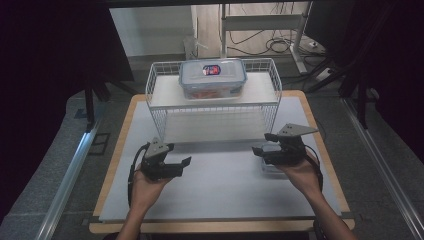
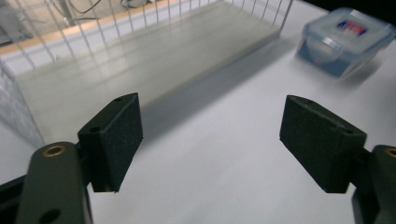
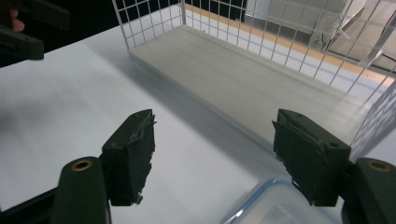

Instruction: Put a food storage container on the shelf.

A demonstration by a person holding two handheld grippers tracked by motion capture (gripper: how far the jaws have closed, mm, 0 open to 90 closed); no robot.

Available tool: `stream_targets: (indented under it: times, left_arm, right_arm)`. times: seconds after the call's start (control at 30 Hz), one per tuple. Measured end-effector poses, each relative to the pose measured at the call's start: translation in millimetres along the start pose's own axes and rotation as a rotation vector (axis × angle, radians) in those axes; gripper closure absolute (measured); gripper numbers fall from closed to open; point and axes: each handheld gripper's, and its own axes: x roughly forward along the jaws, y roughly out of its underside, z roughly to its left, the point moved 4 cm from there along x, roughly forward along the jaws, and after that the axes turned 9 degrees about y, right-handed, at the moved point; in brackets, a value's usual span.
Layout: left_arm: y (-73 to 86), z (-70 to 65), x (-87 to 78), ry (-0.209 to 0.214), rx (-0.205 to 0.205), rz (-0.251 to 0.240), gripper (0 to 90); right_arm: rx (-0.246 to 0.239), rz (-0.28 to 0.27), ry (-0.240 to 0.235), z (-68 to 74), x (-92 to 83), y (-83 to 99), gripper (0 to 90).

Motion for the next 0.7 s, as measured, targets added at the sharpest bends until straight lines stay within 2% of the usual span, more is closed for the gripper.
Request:
stream_targets:
  times: [0.1, 0.13, 0.17, 0.23, 0.3, 0.37, 0.4, 0.43, 0.5, 0.6, 0.7]
  left_arm:
    - [25.0, -3.2, 1.0, -0.006, -0.027, 0.002, 16.7]
    - [25.0, -3.2, 1.0, -0.006, -0.027, 0.002, 15.4]
    - [33.9, -5.9, 1.0, -0.015, -0.035, 0.027, 12.8]
    - [36.7, -7.4, 0.2, -0.018, -0.039, 0.031, 10.7]
    - [47.1, -14.0, -4.2, 0.000, -0.060, 0.036, 7.2]
    - [49.2, -15.4, -5.6, -0.001, -0.062, 0.040, 5.5]
    - [53.9, -18.5, -9.3, 0.005, -0.068, 0.035, 4.3]
    - [53.9, -18.5, -9.3, 0.005, -0.068, 0.035, 3.9]
    - [57.8, -19.5, -13.8, 0.013, -0.091, 0.011, 3.3]
    - [58.2, -18.5, -13.4, -0.002, -0.089, 0.005, 3.3]
    - [59.4, -18.8, -11.6, -0.006, -0.083, 0.015, 3.3]
  right_arm:
    - [-0.013, 0.012, 0.013, 2.6, -3.1, 12.9, 25.6]
    - [-0.013, 0.012, 0.013, 2.6, -3.1, 12.9, 25.6]
    - [-0.025, 0.007, 0.025, 4.7, -5.4, 21.0, 23.7]
    - [-0.025, 0.009, 0.019, 5.8, -6.2, 25.0, 22.7]
    - [-0.034, 0.016, 0.032, 7.0, -7.7, 36.7, 17.9]
    - [-0.035, 0.023, 0.041, 7.0, -8.4, 42.2, 16.7]
    - [-0.037, 0.028, 0.060, 6.5, -9.7, 51.0, 14.0]
    - [-0.037, 0.028, 0.060, 6.5, -9.7, 51.0, 14.0]
    - [-0.024, 0.051, 0.045, 7.7, -12.0, 64.5, 11.2]
    - [-0.029, 0.080, 0.049, 8.9, -14.1, 76.1, 10.1]
    - [-0.031, 0.092, 0.054, 9.0, -15.3, 80.4, 9.8]
